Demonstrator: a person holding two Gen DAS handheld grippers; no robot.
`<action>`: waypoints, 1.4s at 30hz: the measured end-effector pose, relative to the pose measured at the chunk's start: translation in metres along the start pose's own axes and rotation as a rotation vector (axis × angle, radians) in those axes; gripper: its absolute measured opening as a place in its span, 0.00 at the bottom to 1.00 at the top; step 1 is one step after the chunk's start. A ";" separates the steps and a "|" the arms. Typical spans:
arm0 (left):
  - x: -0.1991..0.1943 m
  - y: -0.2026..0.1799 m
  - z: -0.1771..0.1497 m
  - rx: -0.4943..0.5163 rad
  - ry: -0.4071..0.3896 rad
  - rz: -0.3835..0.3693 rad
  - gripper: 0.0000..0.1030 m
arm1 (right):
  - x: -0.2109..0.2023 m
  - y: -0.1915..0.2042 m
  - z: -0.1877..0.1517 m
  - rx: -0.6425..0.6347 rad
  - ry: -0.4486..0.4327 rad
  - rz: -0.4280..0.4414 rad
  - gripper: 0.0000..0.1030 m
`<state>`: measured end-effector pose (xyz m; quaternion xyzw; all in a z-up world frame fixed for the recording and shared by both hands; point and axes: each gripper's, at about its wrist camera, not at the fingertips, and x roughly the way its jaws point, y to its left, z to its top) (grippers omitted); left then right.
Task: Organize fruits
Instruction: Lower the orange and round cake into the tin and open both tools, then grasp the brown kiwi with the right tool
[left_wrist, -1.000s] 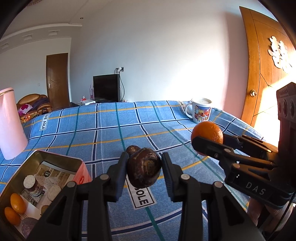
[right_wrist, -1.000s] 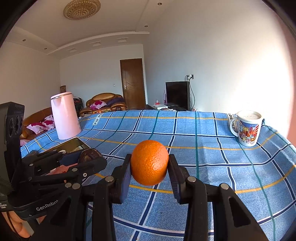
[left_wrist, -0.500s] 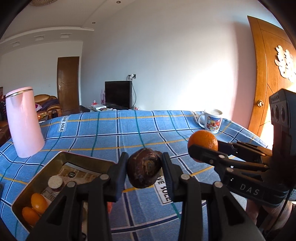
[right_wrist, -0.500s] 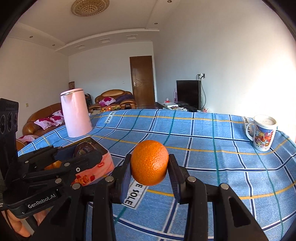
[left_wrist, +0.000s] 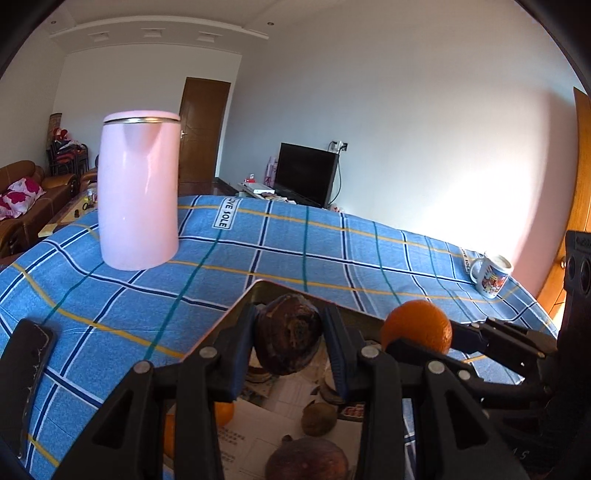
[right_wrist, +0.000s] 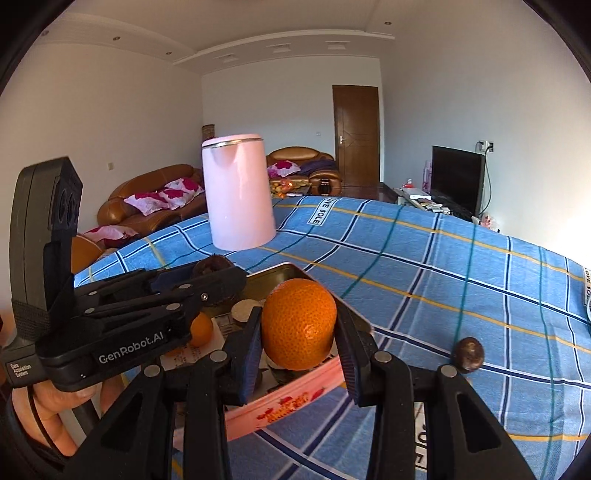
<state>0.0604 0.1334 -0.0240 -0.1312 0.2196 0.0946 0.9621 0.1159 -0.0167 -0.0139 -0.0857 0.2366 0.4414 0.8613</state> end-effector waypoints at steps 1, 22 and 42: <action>0.001 0.005 0.000 -0.007 0.006 0.005 0.37 | 0.008 0.005 0.000 -0.010 0.016 0.008 0.39; 0.003 0.024 -0.005 -0.070 0.023 0.040 0.64 | 0.049 0.034 -0.003 -0.076 0.151 0.051 0.48; 0.015 -0.089 0.004 0.165 0.035 -0.076 0.72 | 0.016 -0.123 -0.036 0.164 0.293 -0.243 0.52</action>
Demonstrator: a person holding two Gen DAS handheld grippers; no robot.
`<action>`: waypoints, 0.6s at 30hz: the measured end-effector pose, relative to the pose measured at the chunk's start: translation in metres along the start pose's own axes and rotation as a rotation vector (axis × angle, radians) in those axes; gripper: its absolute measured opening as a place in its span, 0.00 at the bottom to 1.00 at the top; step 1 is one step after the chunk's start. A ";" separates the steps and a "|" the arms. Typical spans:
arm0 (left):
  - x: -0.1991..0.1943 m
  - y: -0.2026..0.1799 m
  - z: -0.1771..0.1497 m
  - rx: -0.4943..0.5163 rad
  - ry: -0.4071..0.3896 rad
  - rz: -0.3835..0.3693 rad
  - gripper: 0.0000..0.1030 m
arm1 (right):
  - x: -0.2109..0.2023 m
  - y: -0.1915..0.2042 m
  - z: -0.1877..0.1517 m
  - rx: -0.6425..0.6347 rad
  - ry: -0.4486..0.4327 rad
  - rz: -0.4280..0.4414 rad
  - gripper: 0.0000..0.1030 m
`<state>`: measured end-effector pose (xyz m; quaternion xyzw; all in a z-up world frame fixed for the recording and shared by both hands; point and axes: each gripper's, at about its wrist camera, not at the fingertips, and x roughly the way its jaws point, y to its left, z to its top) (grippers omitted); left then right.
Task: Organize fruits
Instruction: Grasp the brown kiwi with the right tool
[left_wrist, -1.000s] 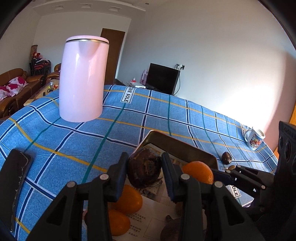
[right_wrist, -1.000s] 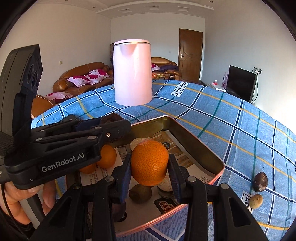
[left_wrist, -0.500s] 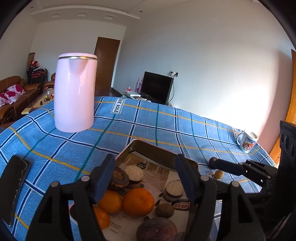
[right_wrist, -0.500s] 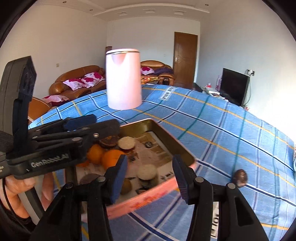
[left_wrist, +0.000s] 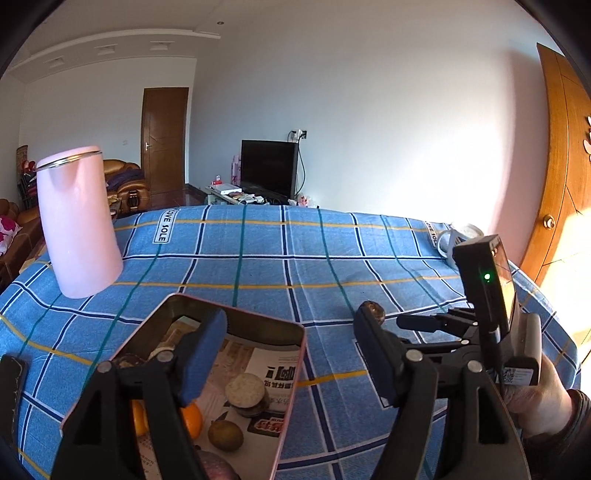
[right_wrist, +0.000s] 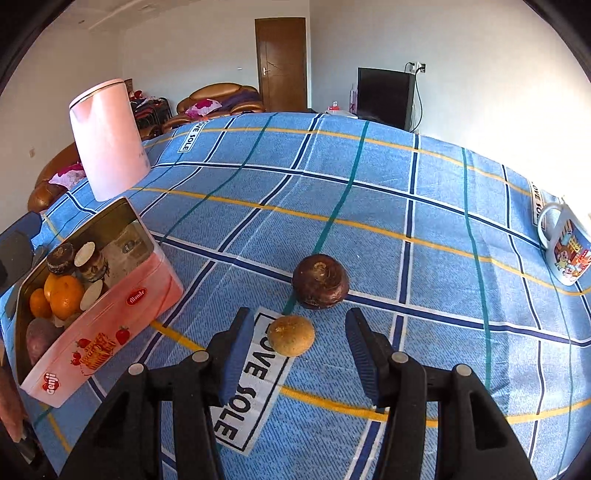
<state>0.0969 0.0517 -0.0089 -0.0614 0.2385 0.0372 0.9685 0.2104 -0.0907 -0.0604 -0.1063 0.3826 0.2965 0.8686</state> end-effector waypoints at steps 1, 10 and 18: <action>0.004 -0.002 0.001 0.002 0.009 0.003 0.72 | 0.003 0.002 0.000 -0.005 0.014 -0.002 0.52; 0.024 -0.018 0.005 0.008 0.059 -0.012 0.72 | 0.012 -0.019 -0.003 0.040 0.043 0.046 0.29; 0.055 -0.059 0.008 0.047 0.138 -0.058 0.72 | -0.010 -0.066 -0.002 0.086 -0.033 -0.137 0.29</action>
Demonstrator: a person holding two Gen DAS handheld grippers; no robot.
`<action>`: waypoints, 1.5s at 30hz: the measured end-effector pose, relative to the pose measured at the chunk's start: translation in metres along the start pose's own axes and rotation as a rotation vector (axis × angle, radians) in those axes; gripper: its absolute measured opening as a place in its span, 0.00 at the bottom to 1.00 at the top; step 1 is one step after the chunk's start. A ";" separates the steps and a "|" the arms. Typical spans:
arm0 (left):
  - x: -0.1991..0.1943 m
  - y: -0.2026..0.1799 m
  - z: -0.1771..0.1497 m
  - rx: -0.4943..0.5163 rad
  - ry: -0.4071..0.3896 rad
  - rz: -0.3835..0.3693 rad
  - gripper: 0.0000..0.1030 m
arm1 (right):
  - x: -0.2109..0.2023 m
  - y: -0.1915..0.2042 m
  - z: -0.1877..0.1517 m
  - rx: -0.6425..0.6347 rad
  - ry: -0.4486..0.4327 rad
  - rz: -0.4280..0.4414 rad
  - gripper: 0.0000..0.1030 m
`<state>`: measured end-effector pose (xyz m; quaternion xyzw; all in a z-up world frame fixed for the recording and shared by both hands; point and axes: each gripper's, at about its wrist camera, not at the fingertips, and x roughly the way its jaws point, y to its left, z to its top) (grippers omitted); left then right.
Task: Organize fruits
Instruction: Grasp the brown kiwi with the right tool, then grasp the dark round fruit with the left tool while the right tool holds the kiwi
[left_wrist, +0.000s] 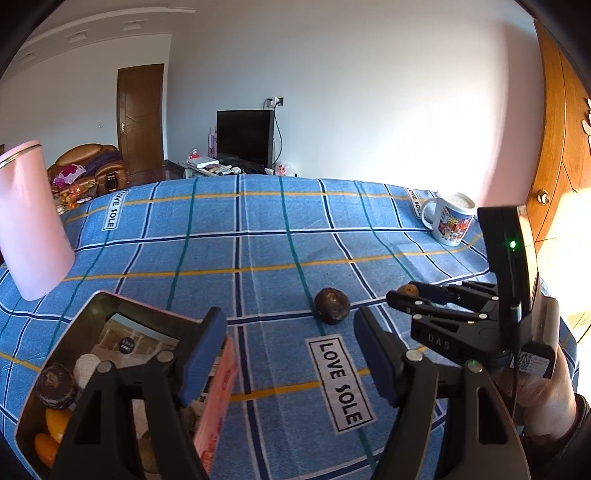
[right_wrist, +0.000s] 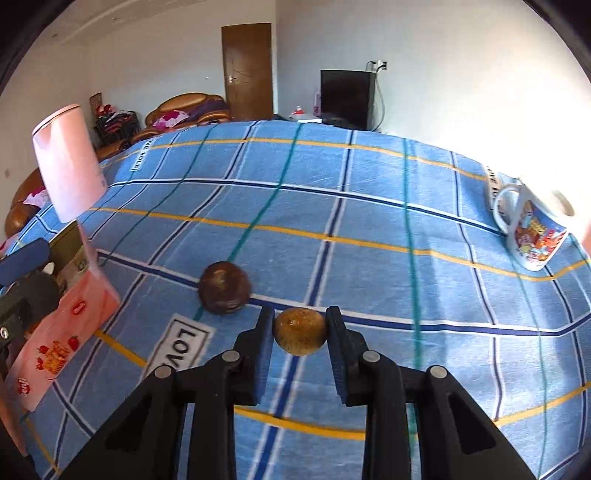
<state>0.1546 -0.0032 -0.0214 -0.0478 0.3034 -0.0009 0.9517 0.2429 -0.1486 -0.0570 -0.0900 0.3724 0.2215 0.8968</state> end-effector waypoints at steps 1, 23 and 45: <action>0.007 -0.005 0.001 0.009 0.013 -0.002 0.72 | -0.001 -0.007 0.001 0.011 -0.008 -0.021 0.29; 0.111 -0.041 0.012 0.043 0.242 -0.026 0.68 | -0.004 -0.051 -0.002 0.122 -0.067 -0.025 0.29; 0.083 -0.037 0.010 0.025 0.136 -0.084 0.38 | -0.024 -0.044 -0.005 0.086 -0.167 0.000 0.29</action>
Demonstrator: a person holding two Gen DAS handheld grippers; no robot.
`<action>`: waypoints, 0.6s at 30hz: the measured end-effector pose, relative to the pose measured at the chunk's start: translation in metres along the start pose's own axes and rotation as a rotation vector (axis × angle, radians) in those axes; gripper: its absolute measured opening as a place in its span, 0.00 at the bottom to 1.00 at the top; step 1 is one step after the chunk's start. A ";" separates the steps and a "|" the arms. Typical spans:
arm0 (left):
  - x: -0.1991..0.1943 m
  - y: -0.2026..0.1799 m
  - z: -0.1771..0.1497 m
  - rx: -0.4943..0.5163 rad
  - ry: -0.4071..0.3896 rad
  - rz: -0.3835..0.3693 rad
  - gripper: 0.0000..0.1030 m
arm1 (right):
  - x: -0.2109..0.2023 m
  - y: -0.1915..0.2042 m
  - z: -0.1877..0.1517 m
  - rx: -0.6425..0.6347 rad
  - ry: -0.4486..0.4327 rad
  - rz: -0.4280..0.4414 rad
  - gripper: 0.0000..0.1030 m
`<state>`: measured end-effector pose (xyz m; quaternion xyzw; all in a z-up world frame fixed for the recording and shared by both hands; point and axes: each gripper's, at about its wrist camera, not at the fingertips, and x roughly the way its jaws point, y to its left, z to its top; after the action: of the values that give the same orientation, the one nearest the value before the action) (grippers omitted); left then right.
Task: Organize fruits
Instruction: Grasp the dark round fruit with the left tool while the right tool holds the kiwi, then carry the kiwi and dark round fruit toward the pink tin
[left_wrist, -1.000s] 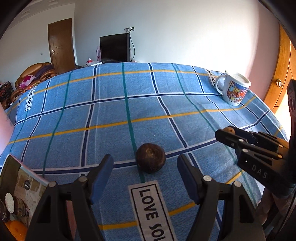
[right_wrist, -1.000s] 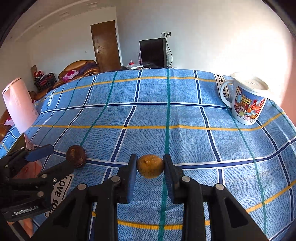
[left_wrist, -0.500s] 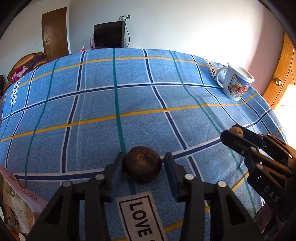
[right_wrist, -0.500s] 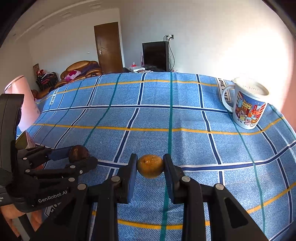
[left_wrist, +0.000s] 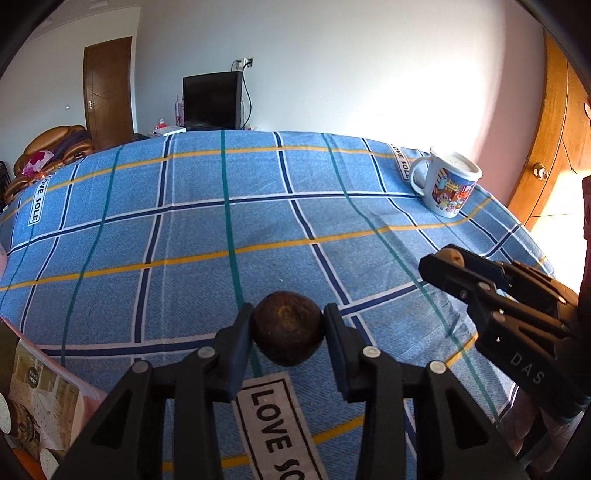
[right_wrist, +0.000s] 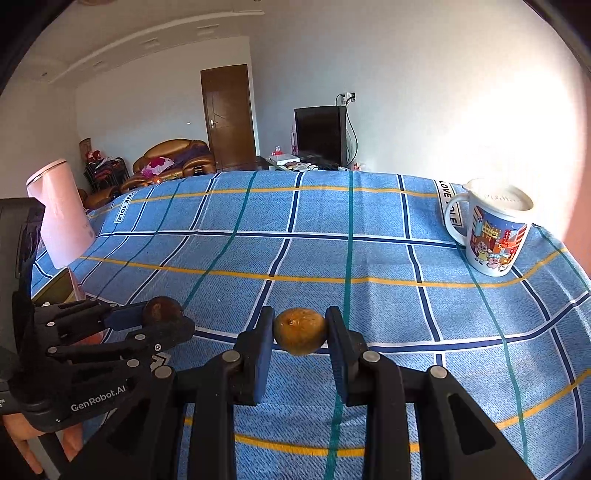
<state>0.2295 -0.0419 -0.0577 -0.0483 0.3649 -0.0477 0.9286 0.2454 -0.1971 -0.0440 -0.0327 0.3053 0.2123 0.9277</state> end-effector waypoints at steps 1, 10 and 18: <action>-0.002 0.000 0.000 0.000 -0.010 0.001 0.38 | -0.001 0.000 0.000 -0.001 -0.003 -0.001 0.29; -0.013 0.001 -0.002 -0.002 -0.071 0.013 0.38 | -0.011 0.001 -0.001 0.000 -0.051 -0.001 0.29; -0.025 0.000 -0.005 0.000 -0.127 0.033 0.38 | -0.017 0.000 -0.001 -0.004 -0.090 -0.002 0.29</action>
<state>0.2076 -0.0388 -0.0440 -0.0455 0.3061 -0.0294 0.9505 0.2324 -0.2035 -0.0354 -0.0252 0.2628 0.2130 0.9407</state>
